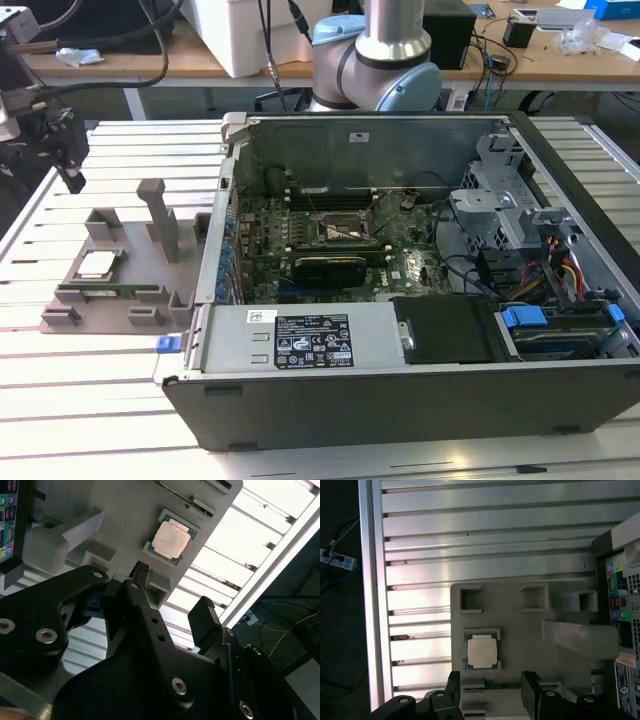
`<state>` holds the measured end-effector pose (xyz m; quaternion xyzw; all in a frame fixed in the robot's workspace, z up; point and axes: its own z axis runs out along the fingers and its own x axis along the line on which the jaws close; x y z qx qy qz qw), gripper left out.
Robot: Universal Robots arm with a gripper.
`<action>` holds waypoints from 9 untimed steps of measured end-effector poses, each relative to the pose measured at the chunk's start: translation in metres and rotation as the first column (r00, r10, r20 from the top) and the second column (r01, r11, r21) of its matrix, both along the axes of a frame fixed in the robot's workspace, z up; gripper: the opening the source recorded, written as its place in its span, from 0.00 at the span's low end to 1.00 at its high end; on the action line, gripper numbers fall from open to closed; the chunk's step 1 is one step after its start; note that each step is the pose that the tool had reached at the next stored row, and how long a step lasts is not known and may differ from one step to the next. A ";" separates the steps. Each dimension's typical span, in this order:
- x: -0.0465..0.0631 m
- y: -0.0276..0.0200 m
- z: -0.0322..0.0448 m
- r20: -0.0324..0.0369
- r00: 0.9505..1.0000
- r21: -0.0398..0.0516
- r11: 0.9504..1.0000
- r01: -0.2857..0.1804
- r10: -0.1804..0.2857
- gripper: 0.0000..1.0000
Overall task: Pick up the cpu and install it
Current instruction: 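Pick up the cpu and move it towards the insertion slot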
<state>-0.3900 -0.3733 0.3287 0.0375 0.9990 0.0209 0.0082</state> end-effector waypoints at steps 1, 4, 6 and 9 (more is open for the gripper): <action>0.000 0.0002 -0.0019 0.000 1.000 0.000 1.000 0.000 0.000 0.60; 0.000 0.0011 -0.0080 -0.001 1.000 0.000 1.000 0.000 0.000 0.60; 0.001 0.0036 -0.0148 -0.001 1.000 -0.006 1.000 -0.002 0.002 0.60; 0.001 0.0099 -0.0187 -0.001 1.000 -0.039 0.999 -0.007 0.007 0.60</action>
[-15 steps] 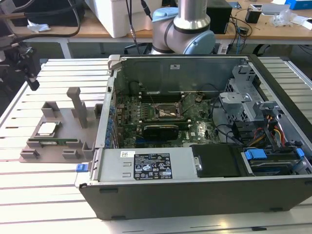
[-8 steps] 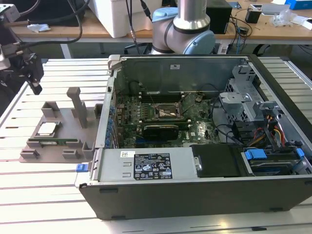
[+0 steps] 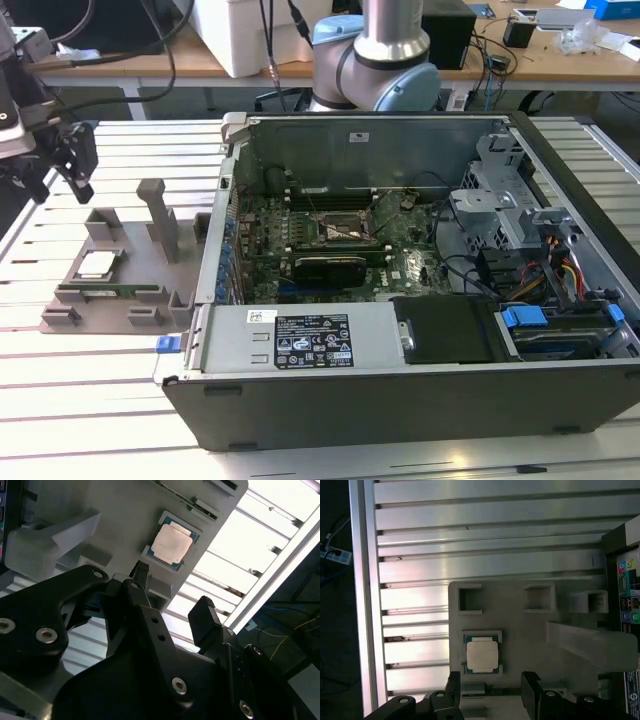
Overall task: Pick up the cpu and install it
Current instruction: 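Pick up the cpu and move it towards the insertion slot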
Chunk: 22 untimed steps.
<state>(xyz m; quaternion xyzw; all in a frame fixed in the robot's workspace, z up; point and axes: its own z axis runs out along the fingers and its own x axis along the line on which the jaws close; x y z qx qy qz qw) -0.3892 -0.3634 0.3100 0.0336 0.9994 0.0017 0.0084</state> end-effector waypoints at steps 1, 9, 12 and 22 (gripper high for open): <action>0.000 0.0011 -0.0008 0.000 1.000 -0.007 1.000 -0.003 0.003 0.60; 0.000 0.0038 -0.0104 0.000 0.997 -0.016 0.997 -0.076 0.076 0.60; -0.001 0.0038 -0.0158 0.000 0.997 -0.016 0.997 -0.076 0.076 0.60; -0.001 0.0038 -0.0293 0.000 0.997 -0.016 0.997 -0.076 0.076 0.60</action>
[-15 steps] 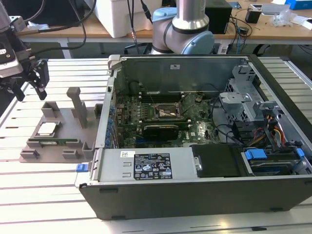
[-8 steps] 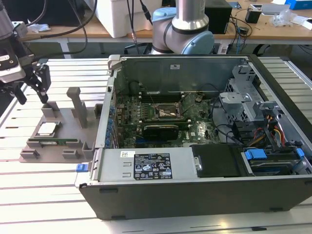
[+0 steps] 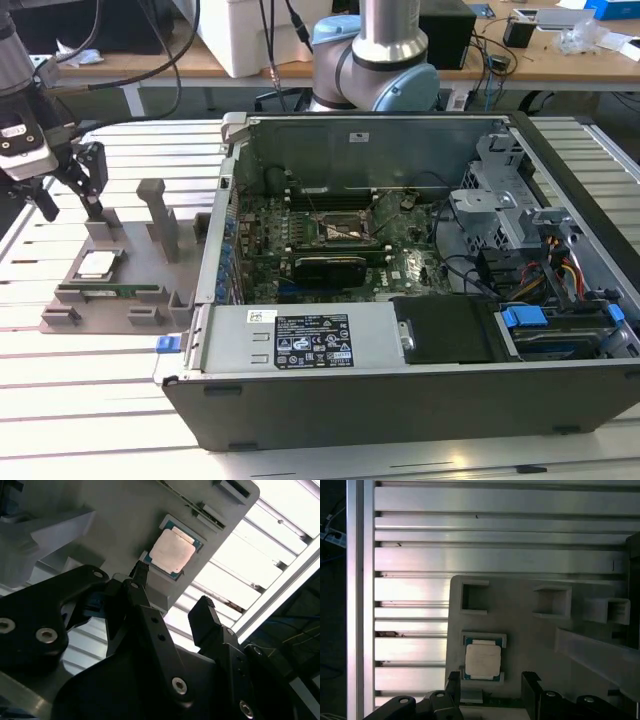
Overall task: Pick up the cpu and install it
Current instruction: 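Pick up the cpu and move it towards the insertion slot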
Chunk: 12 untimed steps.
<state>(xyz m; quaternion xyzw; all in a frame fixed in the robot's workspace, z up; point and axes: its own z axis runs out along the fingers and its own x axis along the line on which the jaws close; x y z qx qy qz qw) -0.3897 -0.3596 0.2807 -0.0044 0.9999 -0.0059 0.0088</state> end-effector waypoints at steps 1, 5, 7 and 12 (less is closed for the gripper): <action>0.000 0.0000 -0.0020 0.000 1.000 0.000 1.000 0.000 0.000 0.60; 0.000 0.0000 -0.0075 0.000 1.000 0.000 1.000 0.000 0.000 0.60; 0.000 0.0000 -0.0102 0.000 1.000 0.000 1.000 0.000 0.000 0.60; 0.000 0.0000 -0.0159 0.000 1.000 0.000 1.000 0.000 0.000 0.60</action>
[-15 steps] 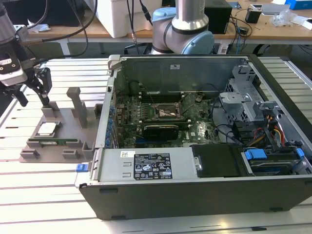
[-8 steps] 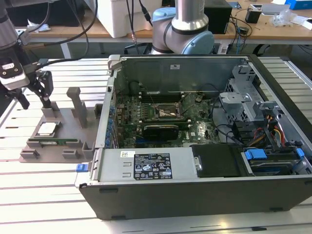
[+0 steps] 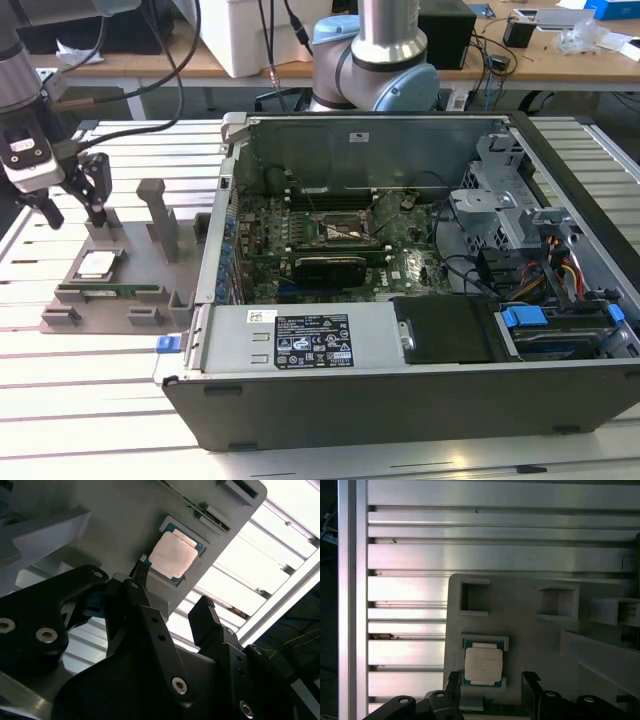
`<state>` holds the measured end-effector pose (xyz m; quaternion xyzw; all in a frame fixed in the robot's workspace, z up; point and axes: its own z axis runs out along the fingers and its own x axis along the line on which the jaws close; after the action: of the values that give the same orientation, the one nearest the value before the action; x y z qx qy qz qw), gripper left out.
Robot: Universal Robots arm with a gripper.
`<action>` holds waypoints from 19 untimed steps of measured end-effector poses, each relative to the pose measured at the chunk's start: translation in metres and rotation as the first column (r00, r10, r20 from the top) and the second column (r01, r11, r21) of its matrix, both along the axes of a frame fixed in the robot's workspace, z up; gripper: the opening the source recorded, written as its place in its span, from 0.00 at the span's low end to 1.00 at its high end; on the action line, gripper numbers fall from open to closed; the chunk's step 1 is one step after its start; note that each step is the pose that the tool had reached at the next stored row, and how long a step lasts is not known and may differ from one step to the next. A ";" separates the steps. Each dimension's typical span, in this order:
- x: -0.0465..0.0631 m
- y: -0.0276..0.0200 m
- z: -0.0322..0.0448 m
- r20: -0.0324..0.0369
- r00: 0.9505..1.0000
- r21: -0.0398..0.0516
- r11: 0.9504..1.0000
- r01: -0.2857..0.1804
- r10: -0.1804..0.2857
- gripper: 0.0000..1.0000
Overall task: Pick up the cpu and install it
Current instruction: 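Pick up the cpu and move it towards the insertion slot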
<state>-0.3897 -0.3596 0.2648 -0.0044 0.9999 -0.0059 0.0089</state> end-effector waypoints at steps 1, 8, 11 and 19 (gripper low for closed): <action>0.000 0.0000 -0.0008 0.000 1.000 0.000 1.000 0.000 0.000 0.60; 0.000 0.0000 -0.0079 0.000 1.000 0.000 1.000 0.000 0.000 0.60; 0.000 0.0000 -0.0105 0.000 1.000 0.000 1.000 0.000 0.000 0.60; 0.000 0.0000 -0.0175 0.000 1.000 0.000 1.000 0.000 0.000 0.60</action>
<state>-0.3897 -0.3596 0.2473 -0.0044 0.9999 -0.0059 0.0089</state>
